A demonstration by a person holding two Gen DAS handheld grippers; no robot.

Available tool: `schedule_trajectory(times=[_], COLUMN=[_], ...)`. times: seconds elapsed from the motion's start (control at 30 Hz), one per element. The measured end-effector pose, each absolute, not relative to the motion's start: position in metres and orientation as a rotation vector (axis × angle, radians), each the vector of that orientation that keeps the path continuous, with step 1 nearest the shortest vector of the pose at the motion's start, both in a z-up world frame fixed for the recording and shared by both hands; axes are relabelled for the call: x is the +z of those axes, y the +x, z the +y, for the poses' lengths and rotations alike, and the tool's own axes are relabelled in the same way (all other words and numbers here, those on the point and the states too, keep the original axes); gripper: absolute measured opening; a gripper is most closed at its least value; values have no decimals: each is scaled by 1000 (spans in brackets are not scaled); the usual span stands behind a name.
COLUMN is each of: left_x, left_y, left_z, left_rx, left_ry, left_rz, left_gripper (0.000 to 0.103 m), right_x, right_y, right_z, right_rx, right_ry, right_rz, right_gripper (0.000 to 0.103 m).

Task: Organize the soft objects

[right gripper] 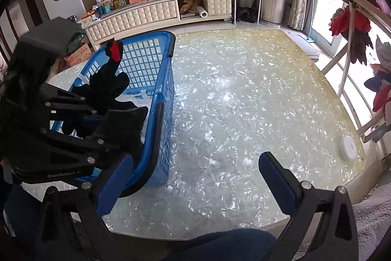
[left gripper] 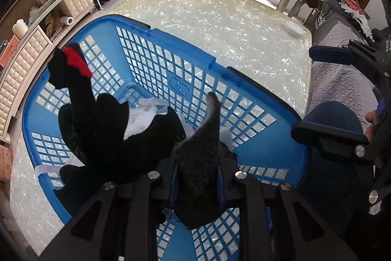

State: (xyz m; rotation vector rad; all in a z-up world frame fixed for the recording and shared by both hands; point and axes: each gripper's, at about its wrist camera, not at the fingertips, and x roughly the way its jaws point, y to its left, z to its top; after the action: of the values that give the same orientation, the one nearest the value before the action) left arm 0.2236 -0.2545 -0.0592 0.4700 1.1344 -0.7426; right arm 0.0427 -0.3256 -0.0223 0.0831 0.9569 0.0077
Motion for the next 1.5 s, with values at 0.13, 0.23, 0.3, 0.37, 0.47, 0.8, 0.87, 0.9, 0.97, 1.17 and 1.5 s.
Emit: schedule_trajectory(times=[0.13, 0.23, 0.3, 0.37, 0.47, 0.8, 0.87, 0.9, 0.97, 1.17, 1.5], left_x=[-55, -52, -50, -50, -44, -21, -16, -14, -7, 14, 25], left_y=[224, 223, 219, 216, 211, 198, 196, 194, 189, 174, 136], left_z=[-256, -255, -257, -259, -261, -244, -236, -233, -223, -182, -121], left_rx=[-736, -754, -746, -743, -751, -690, -680, -666, -638, -554, -448], left_ry=[470, 462, 487, 512, 525, 550, 527, 516, 497, 386, 274], left_rz=[1108, 1094, 1079, 1061, 1039, 968, 970, 964, 936, 856, 778], left_gripper=[47, 60, 69, 69, 77, 83, 83, 83, 83, 89, 103], right_x=[-21, -20, -19, -18, -17, -8, -4, -2, 1, 13, 27], right_y=[44, 45, 44, 43, 40, 31, 30, 29, 27, 25, 21], right_z=[-328, -330, -331, -333, -335, -333, -329, -328, -324, -306, -263], right_rx=[8, 4, 1, -6, -9, -20, -16, -16, -14, -6, 42], right_ry=[85, 88, 90, 94, 100, 97, 94, 92, 93, 93, 73], right_rz=[956, 954, 952, 949, 947, 942, 933, 929, 923, 893, 824], right_gripper=[103, 103, 103, 103, 103, 103, 103, 103, 103, 103, 103])
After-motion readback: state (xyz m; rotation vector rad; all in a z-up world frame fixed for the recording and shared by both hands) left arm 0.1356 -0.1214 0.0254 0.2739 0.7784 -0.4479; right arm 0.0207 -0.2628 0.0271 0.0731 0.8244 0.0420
